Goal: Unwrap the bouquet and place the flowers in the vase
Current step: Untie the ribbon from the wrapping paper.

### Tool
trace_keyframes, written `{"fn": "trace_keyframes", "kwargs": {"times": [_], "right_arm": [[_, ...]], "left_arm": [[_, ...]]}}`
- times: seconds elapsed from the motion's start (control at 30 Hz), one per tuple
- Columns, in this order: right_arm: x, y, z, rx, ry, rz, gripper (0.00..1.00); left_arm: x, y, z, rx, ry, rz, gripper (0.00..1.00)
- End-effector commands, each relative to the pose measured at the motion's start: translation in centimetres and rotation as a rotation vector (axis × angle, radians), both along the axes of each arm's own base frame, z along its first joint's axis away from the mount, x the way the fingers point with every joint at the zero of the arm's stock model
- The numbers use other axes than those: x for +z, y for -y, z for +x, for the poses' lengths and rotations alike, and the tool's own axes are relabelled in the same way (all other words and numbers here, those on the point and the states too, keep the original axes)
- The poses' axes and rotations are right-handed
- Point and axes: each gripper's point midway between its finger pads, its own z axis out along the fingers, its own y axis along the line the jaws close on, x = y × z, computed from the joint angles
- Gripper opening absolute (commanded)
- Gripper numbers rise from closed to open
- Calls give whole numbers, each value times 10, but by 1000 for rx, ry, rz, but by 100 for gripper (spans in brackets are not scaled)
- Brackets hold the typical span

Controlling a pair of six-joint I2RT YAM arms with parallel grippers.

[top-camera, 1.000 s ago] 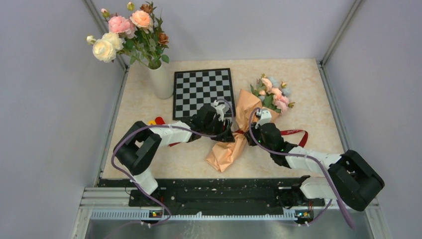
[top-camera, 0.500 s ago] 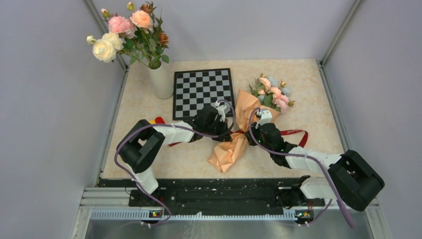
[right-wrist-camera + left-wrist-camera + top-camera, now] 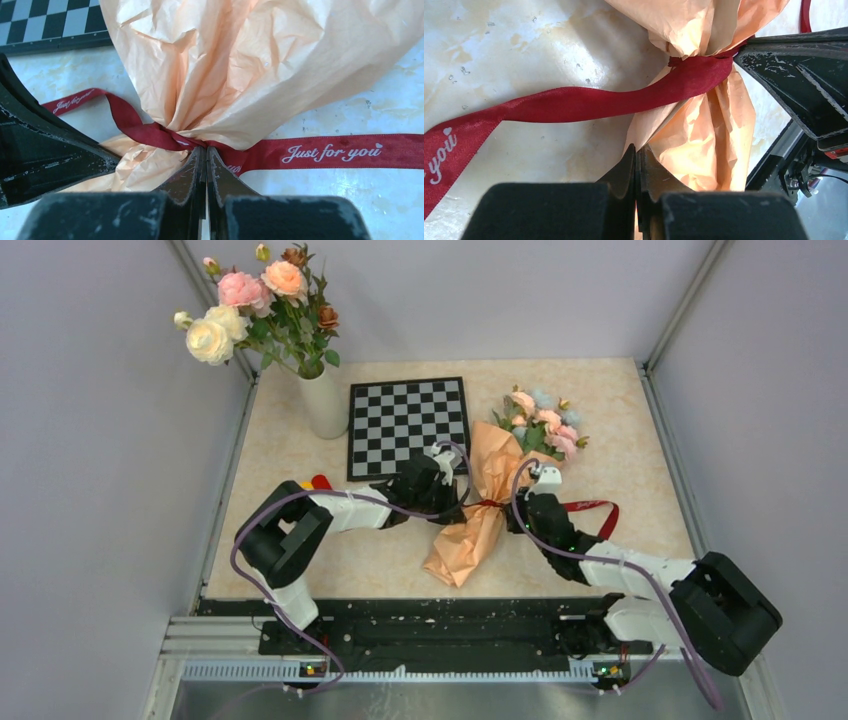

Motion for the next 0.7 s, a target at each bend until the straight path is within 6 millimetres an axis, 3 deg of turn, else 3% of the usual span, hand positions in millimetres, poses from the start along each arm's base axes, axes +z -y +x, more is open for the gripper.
{"fn": "trace_keyframes", "kwargs": {"times": [0.0, 0.23, 0.37, 0.53, 0.67], "right_arm": [[21, 17, 10, -113, 87, 36, 0], [19, 22, 3, -128, 77, 52, 0], [25, 10, -2, -39, 72, 60, 1], [39, -5, -15, 112, 72, 34, 28], [42, -20, -24, 261, 43, -1, 30]], "left_arm": [[-6, -12, 0, 36, 7, 40, 0], [-6, -14, 2, 72, -6, 44, 0], [-2, -14, 1, 79, -7, 36, 0], [11, -16, 1, 77, 14, 29, 0], [14, -19, 0, 71, 13, 46, 0]]}}
